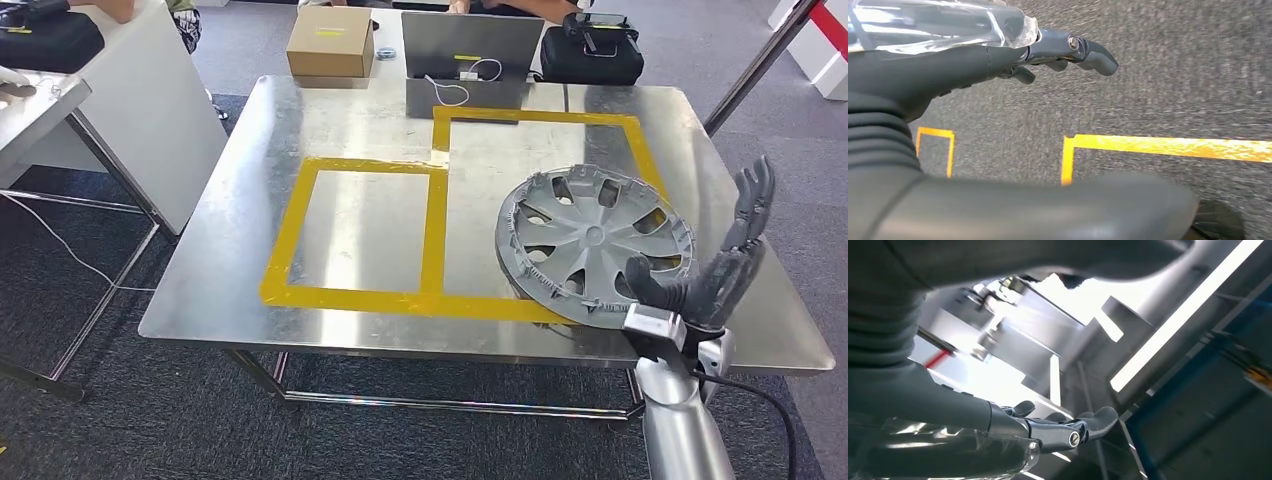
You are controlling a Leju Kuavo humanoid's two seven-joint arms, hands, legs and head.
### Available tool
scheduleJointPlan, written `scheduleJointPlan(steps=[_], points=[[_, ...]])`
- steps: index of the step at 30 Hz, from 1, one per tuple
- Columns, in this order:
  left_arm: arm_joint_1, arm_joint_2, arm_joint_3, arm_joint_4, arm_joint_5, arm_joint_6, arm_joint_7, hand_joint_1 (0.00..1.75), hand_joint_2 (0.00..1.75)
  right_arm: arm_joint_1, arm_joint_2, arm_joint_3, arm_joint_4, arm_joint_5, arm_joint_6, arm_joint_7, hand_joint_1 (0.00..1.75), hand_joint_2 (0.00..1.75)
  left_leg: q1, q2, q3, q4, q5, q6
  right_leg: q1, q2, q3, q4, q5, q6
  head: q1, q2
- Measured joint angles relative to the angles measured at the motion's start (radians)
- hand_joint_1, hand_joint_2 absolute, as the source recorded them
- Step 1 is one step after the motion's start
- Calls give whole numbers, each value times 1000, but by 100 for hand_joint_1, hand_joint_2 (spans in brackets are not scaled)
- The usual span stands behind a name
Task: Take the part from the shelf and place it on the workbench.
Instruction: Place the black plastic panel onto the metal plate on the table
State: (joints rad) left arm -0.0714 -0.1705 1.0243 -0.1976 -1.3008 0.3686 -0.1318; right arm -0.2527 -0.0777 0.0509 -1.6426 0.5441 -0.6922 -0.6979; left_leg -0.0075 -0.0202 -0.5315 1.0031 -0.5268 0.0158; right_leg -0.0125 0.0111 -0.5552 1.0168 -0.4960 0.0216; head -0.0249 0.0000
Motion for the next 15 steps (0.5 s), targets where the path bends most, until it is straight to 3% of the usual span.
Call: scheduleJointPlan(steps=[5,15], points=[[-1,0,2,0,-8,7,-9,0,0,116,53,6,-347,182,-5,-4,0,0,1,3,1,-1,0,0,1,1,0,0,-1,-1,0,0],[-11,1,29,0,43,-16,-30,0,0,210,104,147,-645,394,-5,-2,0,0,1,6,2,-1,0,0,0,4,1,0,-1,-1,0,0]])
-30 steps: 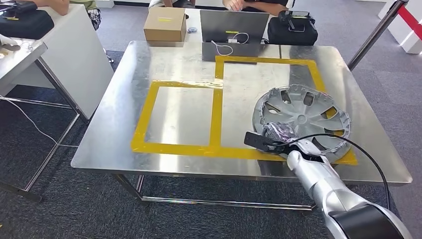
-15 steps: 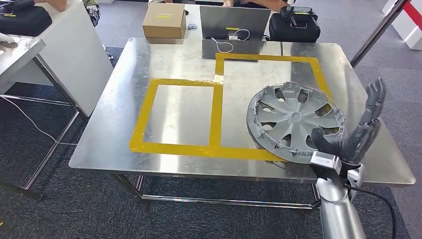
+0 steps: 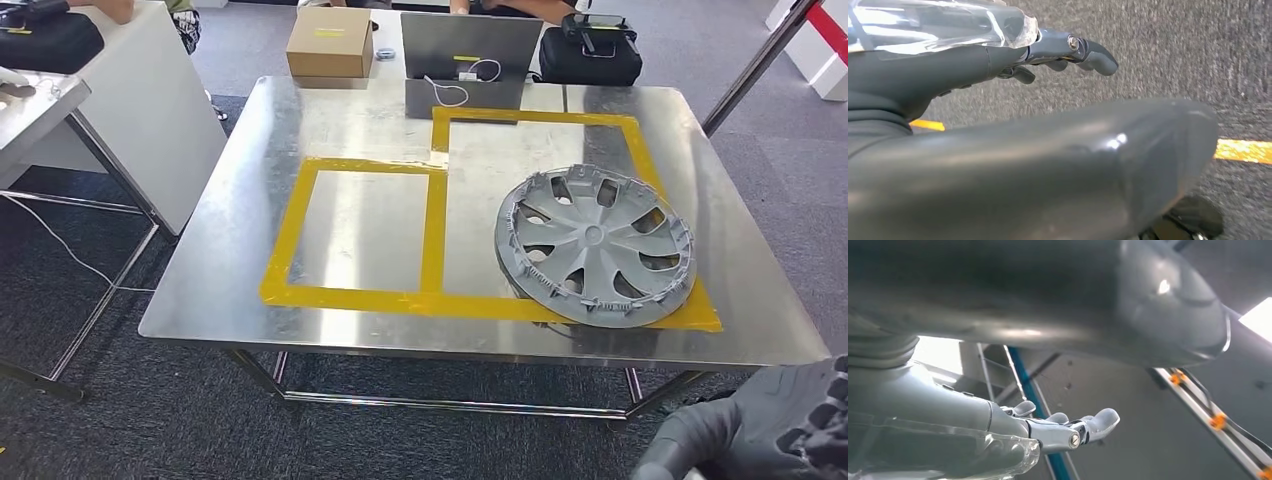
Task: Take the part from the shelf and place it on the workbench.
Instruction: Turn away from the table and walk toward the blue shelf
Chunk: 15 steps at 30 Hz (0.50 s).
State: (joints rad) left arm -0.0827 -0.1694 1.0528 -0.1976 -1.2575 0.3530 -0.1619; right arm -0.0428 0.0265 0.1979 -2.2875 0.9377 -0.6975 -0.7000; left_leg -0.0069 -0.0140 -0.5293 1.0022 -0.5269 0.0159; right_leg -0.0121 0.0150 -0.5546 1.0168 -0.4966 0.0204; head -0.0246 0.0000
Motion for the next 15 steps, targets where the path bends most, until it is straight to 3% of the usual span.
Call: scheduleJointPlan(steps=[15], points=[[-7,5,35,0,13,-39,-24,0,0,68,55,13,-24,12,0,6,0,0,0,1,0,0,0,0,0,0,0,0,0,0,0,0]])
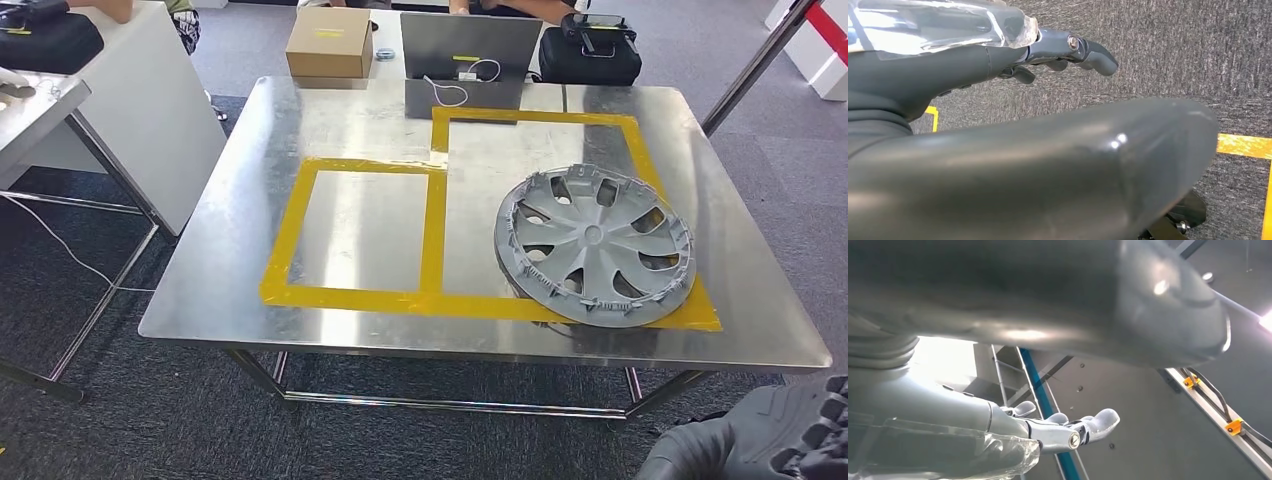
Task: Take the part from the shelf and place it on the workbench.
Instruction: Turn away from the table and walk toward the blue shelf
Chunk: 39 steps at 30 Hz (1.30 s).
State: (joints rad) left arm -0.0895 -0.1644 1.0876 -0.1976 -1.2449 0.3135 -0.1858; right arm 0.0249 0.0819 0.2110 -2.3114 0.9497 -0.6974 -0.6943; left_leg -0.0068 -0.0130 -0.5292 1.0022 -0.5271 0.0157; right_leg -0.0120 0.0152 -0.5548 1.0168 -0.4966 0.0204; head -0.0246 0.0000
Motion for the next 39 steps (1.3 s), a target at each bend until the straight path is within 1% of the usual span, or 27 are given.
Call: scheduleJointPlan(steps=[8,9,12,13,14,15,17,18,19,20,21,22,23,24,25,27,28,29,30,32,33,34,35,36,37,38,39], points=[[-4,0,4,0,3,1,21,0,0,-17,14,6,20,-45,0,0,0,0,0,0,-1,0,0,0,0,0,0,0,0,0,0,0],[-4,0,5,0,5,1,22,0,0,-22,14,7,25,-49,0,0,0,0,-1,0,-1,2,-1,2,-1,0,0,-2,1,2,0,0],[-7,0,9,0,10,2,23,0,0,-33,16,9,38,-60,0,0,0,0,-2,1,4,-11,7,17,-5,1,4,-11,8,13,-1,0],[-8,-1,9,0,11,3,23,0,0,-36,16,10,42,-64,0,0,0,0,1,3,10,-24,15,23,-5,0,1,-3,2,15,0,0],[-9,-1,10,0,12,5,23,0,0,-39,16,10,45,-67,0,0,0,0,4,5,15,-35,23,27,-4,-1,-11,20,-15,17,0,0],[-10,-2,10,0,13,6,23,0,0,-41,16,10,50,-69,0,0,0,0,8,8,17,-43,29,30,-4,-2,-32,66,-41,18,1,0],[-10,-3,13,0,14,8,23,0,0,-43,15,10,62,-72,0,0,0,0,9,13,16,-44,31,32,-7,-3,-94,194,-101,24,1,0],[-9,-3,14,0,15,8,23,0,0,-43,15,10,68,-73,0,0,0,0,10,15,16,-44,32,30,-10,-3,-115,240,-115,28,1,0],[-9,-4,16,0,15,8,23,0,0,-43,15,10,73,-75,0,0,0,0,11,17,15,-43,32,28,-13,-4,-121,253,-110,32,1,0],[-9,-5,16,0,15,7,23,0,0,-43,15,10,77,-77,0,0,0,0,13,17,15,-41,31,24,-17,-5,-106,226,-88,36,1,0],[-9,-6,16,0,15,7,23,0,0,-44,15,9,81,-79,0,0,0,0,17,17,14,-35,28,17,-23,-8,-74,164,-53,40,1,0],[-10,-6,17,0,15,7,23,0,0,-45,14,9,85,-82,0,0,0,0,18,16,11,-27,24,9,-26,-10,-42,100,-28,44,1,0],[-10,-6,17,0,15,7,23,0,0,-45,14,9,89,-85,0,0,0,0,19,15,6,-16,19,-1,-28,-10,-17,48,-9,42,1,0],[-11,-6,18,0,15,6,23,0,0,-46,14,8,93,-88,0,0,0,0,19,14,1,-7,15,-10,-28,-8,-4,19,-1,37,0,0],[-12,-5,19,0,15,6,23,0,0,-47,13,7,96,-91,0,0,0,0,18,14,-4,-2,15,-18,-25,-5,-6,15,-3,28,-1,0],[-12,-6,22,0,16,4,24,0,0,-48,12,5,103,-97,0,0,0,0,20,13,-9,0,17,-28,-23,-3,-14,19,3,10,-2,0],[-12,-6,24,0,17,4,25,0,0,-49,12,4,106,-100,0,0,0,0,22,13,-13,7,9,-32,-23,-4,-18,19,8,2,-3,0],[-12,-6,25,0,18,4,25,0,0,-50,12,4,109,-103,0,0,0,0,24,13,-23,28,-12,-36,-23,-5,-24,18,12,-6,-4,0],[-12,-7,25,0,19,4,26,0,0,-51,12,4,112,-105,0,0,0,0,25,13,-40,69,-46,-38,-24,-7,-31,18,18,-14,-4,0],[-12,-8,25,0,20,4,28,0,0,-52,12,2,118,-108,0,0,0,0,25,13,-88,192,-124,-41,-20,-10,-48,18,30,-22,-5,0],[-12,-8,26,0,20,4,30,0,0,-53,12,2,122,-110,0,0,0,0,25,13,-105,244,-148,-40,-18,-11,-57,18,37,-23,-5,0],[-12,-8,26,0,20,3,31,0,0,-53,12,2,126,-111,0,0,0,0,24,13,-106,263,-155,-39,-17,-11,-67,18,44,-23,-5,0],[-12,-9,26,0,20,3,31,0,0,-54,12,2,129,-111,0,0,0,0,24,13,-87,245,-144,-36,-15,-11,-76,18,52,-22,-5,0],[-13,-9,26,0,20,2,32,0,0,-55,12,2,131,-111,0,0,0,0,23,13,-47,188,-121,-32,-14,-11,-85,18,61,-20,-5,0],[-14,-9,26,0,19,2,32,0,0,-56,12,1,132,-112,0,0,0,0,21,13,5,110,-97,-25,-14,-11,-91,18,69,-17,-5,0],[-16,-8,26,0,18,1,32,0,0,-57,12,1,133,-112,0,0,0,0,17,12,45,42,-79,-21,-13,-11,-96,18,77,-13,-5,0],[-18,-8,26,0,16,0,32,0,0,-58,12,0,134,-112,0,0,0,0,13,12,72,-5,-67,-17,-13,-11,-98,17,84,-7,-4,0]])
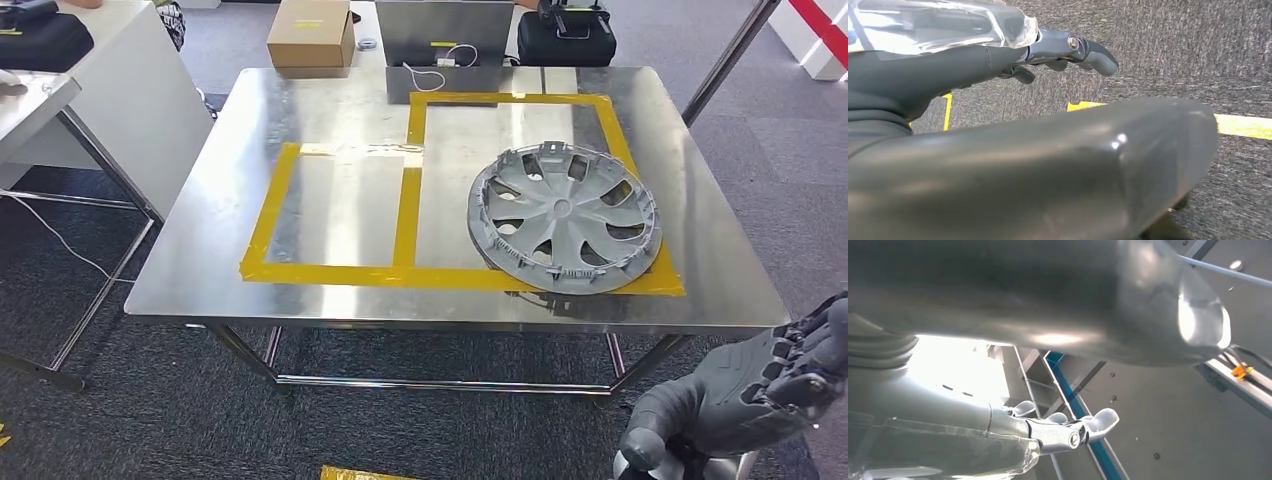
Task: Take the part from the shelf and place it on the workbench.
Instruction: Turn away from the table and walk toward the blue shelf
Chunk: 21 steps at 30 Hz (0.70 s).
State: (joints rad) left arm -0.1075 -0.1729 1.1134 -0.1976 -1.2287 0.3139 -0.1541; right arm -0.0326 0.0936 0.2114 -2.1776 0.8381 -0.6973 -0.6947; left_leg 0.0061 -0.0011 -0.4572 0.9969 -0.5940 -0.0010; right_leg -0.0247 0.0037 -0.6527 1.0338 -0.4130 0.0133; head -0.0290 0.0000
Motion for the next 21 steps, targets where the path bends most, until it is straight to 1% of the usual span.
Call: scheduleJointPlan(steps=[1,2,3,4,5,6,7,8,9,10,11,12,13,14,15,16,17,18,19,20,21], points=[[-1,0,0,0,-2,0,0,0,0,-1,0,0,1,0,0,0,0,0,-4,-1,9,-21,5,3,-1,-1,0,-2,7,7,1,0],[-1,0,0,0,-4,-1,0,0,0,-1,0,-1,2,0,0,0,0,0,-8,-2,4,-21,9,6,-2,-1,1,-6,14,15,2,0],[0,0,0,0,-6,-1,0,0,0,-1,0,-1,3,0,0,0,0,0,-9,-2,0,-21,19,11,-4,-2,1,-10,21,22,2,0],[1,0,0,0,-6,-1,-1,0,0,0,0,-2,4,-1,0,0,0,0,-8,0,-6,-22,30,18,-6,-2,-2,-9,18,27,2,0],[1,1,0,0,-7,-1,-2,0,0,3,0,-3,4,-2,0,0,0,0,-7,2,-14,-24,43,25,-7,-2,-9,4,-3,31,3,0],[2,0,0,0,-7,-2,-4,0,0,5,-1,-5,4,-3,0,0,0,0,-5,6,-25,-26,56,32,-7,-2,-21,36,-42,33,5,0],[2,0,0,0,-7,-2,-6,0,0,9,-1,-7,4,-4,0,0,0,0,-5,9,-37,-26,66,37,-6,-2,-35,88,-96,35,7,0],[2,-1,0,0,-7,-2,-8,0,0,13,-1,-9,4,-4,0,0,0,0,-6,11,-50,-26,76,41,-4,-2,-49,154,-147,36,9,0],[3,-1,0,0,-8,-3,-11,0,0,19,-2,-11,4,-5,0,0,0,0,-8,13,-62,-24,85,42,-3,-2,-58,216,-181,38,10,0],[4,-2,0,0,-8,-3,-14,0,0,24,-2,-14,4,-6,0,0,0,0,-9,15,-74,-22,95,43,-2,-2,-55,258,-192,38,9,0],[4,-2,0,0,-8,-4,-17,0,0,30,-2,-16,4,-6,0,0,0,0,-10,17,-87,-20,104,42,-2,-2,-35,267,-181,37,9,0],[4,-2,0,0,-8,-5,-20,0,0,35,-2,-18,4,-6,0,0,0,0,-10,18,-98,-16,112,41,-1,-2,2,237,-157,35,9,0],[4,-2,0,0,-8,-6,-23,0,0,38,-2,-20,4,-6,0,0,0,0,-11,18,-109,-11,118,38,-1,-2,54,175,-133,32,9,0],[5,-3,0,0,-8,-7,-25,0,0,41,-2,-21,4,-6,0,0,0,0,-12,18,-118,-5,123,35,0,-3,111,98,-123,29,9,0],[5,-3,0,0,-8,-8,-27,0,0,43,-2,-22,4,-6,0,0,0,0,-13,18,-126,0,128,30,1,-3,155,31,-124,25,9,0],[5,-4,0,0,-8,-8,-30,0,0,46,-2,-23,3,-6,0,0,0,0,-14,19,-132,5,133,25,4,-3,181,-15,-131,22,9,0],[5,-4,0,0,-9,-8,-31,0,0,48,-2,-25,3,-7,0,0,0,0,-15,19,-137,7,140,19,6,-2,190,-36,-137,18,8,0],[5,-4,0,0,-9,-8,-33,0,0,52,-2,-26,3,-7,0,0,0,0,-14,19,-140,7,147,13,8,-2,184,-40,-134,11,8,0],[6,-4,0,0,-9,-8,-33,0,0,54,-2,-27,3,-7,0,0,0,0,-12,17,-144,9,146,6,7,-4,176,-42,-127,3,9,0],[7,-4,0,0,-11,-9,-34,0,0,56,-2,-29,3,-7,0,0,0,0,-11,14,-150,20,131,0,5,-5,167,-43,-118,-6,8,0],[8,-4,0,0,-13,-9,-34,0,0,57,-1,-30,3,-8,0,0,0,0,-9,10,-161,47,97,-5,3,-7,155,-44,-107,-14,7,0]])
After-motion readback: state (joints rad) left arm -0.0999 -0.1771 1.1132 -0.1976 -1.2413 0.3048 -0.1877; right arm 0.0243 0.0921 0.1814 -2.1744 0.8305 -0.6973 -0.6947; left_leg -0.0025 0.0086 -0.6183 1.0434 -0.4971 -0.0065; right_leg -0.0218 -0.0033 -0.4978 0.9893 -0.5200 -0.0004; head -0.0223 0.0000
